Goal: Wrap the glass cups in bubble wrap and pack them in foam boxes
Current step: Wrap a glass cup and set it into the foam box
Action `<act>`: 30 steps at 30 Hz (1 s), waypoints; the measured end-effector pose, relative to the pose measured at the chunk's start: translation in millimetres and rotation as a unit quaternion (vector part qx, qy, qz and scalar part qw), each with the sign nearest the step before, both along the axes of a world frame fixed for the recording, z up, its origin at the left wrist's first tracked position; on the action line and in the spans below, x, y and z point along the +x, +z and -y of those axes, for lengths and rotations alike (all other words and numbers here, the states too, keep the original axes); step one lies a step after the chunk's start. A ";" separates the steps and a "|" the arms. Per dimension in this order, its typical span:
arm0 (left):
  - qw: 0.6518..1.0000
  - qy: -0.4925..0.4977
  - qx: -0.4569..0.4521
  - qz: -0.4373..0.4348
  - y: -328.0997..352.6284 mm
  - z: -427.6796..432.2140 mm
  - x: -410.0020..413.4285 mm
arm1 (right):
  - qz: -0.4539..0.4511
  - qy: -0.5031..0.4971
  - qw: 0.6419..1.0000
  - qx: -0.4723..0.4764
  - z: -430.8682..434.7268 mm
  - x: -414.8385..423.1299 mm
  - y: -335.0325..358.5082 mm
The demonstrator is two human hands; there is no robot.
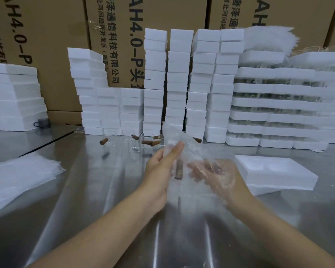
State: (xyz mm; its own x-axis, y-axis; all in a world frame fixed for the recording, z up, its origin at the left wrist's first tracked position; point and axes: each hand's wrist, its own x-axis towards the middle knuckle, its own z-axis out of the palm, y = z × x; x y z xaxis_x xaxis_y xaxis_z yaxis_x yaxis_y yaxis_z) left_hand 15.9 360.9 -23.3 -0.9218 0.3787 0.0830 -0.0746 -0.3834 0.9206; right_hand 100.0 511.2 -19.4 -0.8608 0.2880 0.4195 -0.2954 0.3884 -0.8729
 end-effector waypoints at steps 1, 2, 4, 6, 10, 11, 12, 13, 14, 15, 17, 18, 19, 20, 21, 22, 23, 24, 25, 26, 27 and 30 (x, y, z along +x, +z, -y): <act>0.999 0.016 0.006 0.027 -0.8 0.8 -2.8 | -0.009 -0.021 1.000 0.016 0.1 -1.2 -0.4; 0.998 0.031 0.016 0.050 -1.4 1.7 -5.7 | -0.026 -0.058 0.998 0.026 -1.5 -1.8 0.5; 0.993 0.051 0.037 0.097 -2.2 5.4 -11.4 | -0.077 -0.124 0.989 0.023 -3.0 -0.9 0.9; 0.989 0.043 0.050 0.130 -0.2 10.0 -14.9 | -0.102 -0.122 0.987 -0.001 -3.9 1.3 2.7; 0.991 0.020 0.032 0.129 3.7 10.4 -12.4 | -0.053 -0.040 0.989 0.132 -2.6 -0.9 -6.4; 0.993 0.017 0.020 0.119 2.9 8.9 -11.3 | -0.046 -0.027 0.983 0.176 -0.9 -2.5 -9.8; 0.994 0.011 0.007 0.108 1.5 7.3 -9.9 | -0.046 -0.014 0.978 0.203 1.1 -4.0 -12.7; 0.995 0.003 -0.004 0.098 0.9 5.5 -7.2 | -0.052 -0.005 0.975 0.217 2.6 -5.8 -15.5; 0.996 -0.010 -0.016 0.088 -0.3 3.7 -4.7 | -0.060 -0.002 0.973 0.224 2.4 -7.8 -18.1; 0.996 -0.024 -0.028 0.079 -0.9 2.0 -1.8 | -0.064 -0.004 0.973 0.223 0.8 -9.6 -19.3; 0.995 -0.043 -0.055 0.065 -2.1 -1.7 3.2 | -0.063 -0.013 0.973 0.223 -5.6 -12.2 -19.3; 0.995 -0.052 -0.063 0.056 -2.6 -3.3 5.3 | -0.060 -0.010 0.973 0.223 -8.9 -12.9 -18.6; 0.994 -0.064 -0.069 0.047 -2.8 -4.7 8.1 | -0.060 -0.003 0.973 0.222 -12.4 -12.9 -17.7; 0.994 -0.072 -0.075 0.040 -3.5 -6.1 10.0 | -0.060 0.005 0.973 0.224 -15.9 -12.6 -16.7; 0.993 -0.075 -0.081 0.037 -3.6 -7.3 11.5 | -0.060 0.008 0.971 0.229 -18.6 -12.1 -15.7; 0.993 -0.072 -0.084 0.036 -4.0 -8.4 12.1 | -0.061 0.009 0.969 0.238 -20.6 -11.4 -15.0; 0.994 -0.068 -0.081 0.040 -4.4 -9.2 12.3 | -0.063 0.007 0.967 0.247 -21.6 -10.6 -14.9; 0.994 -0.064 -0.075 0.046 -4.6 -9.6 11.8 | -0.067 0.004 0.965 0.255 -21.2 -9.9 -15.0; 0.994 -0.060 -0.068 0.054 -3.3 -9.3 12.1 | -0.072 0.001 0.964 0.254 -19.6 -9.3 -14.9; 0.995 -0.055 -0.061 0.061 -2.3 -9.1 11.6 | -0.076 0.001 0.966 0.247 -17.4 -9.0 -14.8; 0.995 -0.048 -0.054 0.067 -1.2 -8.5 11.5 | -0.082 0.002 0.969 0.234 -14.7 -9.1 -14.4; 0.996 -0.034 -0.036 0.069 0.2 -8.0 11.4 | -0.085 0.010 0.982 0.166 -8.0 -9.8 -12.1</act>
